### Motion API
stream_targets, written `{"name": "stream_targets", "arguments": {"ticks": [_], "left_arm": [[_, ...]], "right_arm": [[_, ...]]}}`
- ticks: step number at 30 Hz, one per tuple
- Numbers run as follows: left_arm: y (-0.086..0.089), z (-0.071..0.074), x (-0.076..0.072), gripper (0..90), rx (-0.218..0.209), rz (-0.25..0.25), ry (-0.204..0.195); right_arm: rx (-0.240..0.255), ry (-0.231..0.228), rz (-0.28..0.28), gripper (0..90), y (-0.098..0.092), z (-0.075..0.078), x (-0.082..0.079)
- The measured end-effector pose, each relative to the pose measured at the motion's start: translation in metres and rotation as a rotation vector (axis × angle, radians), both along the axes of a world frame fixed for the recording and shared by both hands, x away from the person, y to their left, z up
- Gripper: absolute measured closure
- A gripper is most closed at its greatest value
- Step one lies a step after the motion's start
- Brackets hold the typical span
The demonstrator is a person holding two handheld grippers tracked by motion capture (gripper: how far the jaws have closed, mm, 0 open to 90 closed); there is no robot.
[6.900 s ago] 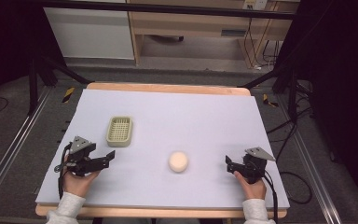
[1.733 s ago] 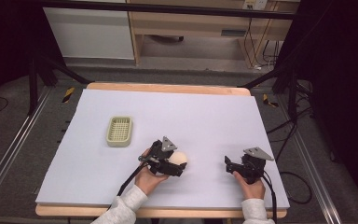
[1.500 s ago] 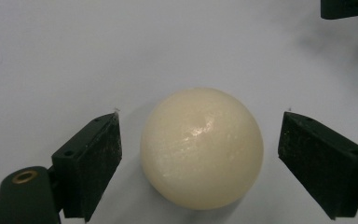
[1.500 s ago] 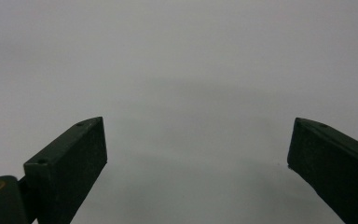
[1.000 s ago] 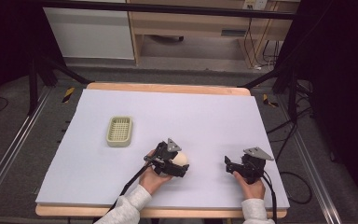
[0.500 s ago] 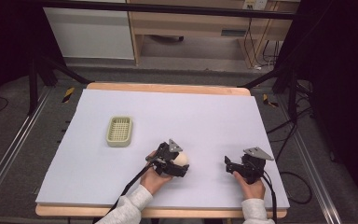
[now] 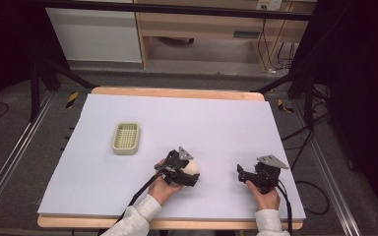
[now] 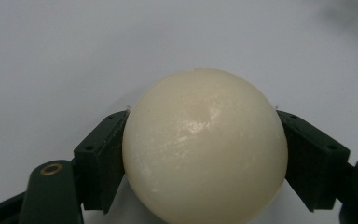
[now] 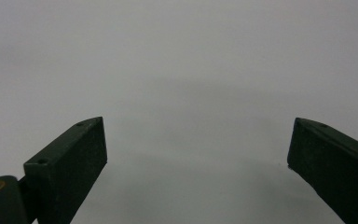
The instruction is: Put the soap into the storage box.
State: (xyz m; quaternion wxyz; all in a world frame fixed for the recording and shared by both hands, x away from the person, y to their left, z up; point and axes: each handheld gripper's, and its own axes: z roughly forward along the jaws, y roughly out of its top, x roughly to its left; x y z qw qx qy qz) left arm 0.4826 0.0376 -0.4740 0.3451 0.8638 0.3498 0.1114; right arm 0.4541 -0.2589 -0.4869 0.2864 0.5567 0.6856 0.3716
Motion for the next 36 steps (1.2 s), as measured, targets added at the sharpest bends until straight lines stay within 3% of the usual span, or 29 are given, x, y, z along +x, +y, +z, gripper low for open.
{"name": "stream_targets", "arguments": {"ticks": [20, 36], "left_arm": [[0.002, 0.003, 0.001, 22.8, 0.004, -0.003, 0.015], [0.015, 0.022, -0.005, 22.9, 0.002, -0.016, -0.008]], "right_arm": [[0.001, 0.0, -0.001, 5.0, 0.0, 0.0, 0.0], [0.0, -0.001, -0.002, 5.0, 0.0, 0.0, 0.0]]}}
